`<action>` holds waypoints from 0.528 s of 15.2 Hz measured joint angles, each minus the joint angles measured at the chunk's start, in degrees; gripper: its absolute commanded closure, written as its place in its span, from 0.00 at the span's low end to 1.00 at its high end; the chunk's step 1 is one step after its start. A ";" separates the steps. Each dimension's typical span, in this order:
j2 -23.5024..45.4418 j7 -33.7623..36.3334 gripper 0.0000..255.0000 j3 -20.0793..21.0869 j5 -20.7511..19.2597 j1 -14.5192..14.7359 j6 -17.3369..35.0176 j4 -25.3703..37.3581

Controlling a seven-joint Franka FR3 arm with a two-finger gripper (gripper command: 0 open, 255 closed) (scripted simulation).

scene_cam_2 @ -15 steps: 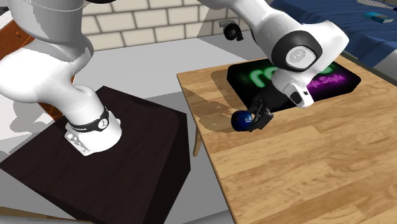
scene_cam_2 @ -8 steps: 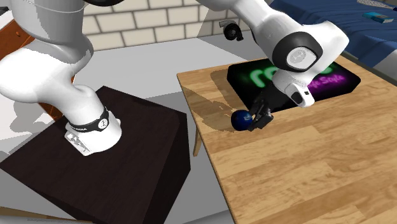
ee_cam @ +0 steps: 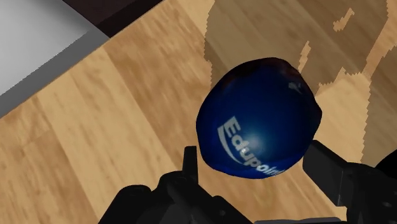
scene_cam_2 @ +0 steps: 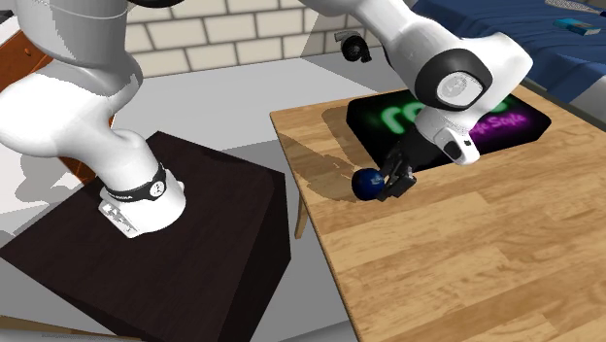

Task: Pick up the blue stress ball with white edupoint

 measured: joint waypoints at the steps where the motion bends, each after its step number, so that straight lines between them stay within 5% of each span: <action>1: -0.30 -0.03 1.00 0.02 0.06 -0.03 -0.49 -0.07; 8: -3.06 -0.45 1.00 0.31 0.65 -0.23 -4.32 0.80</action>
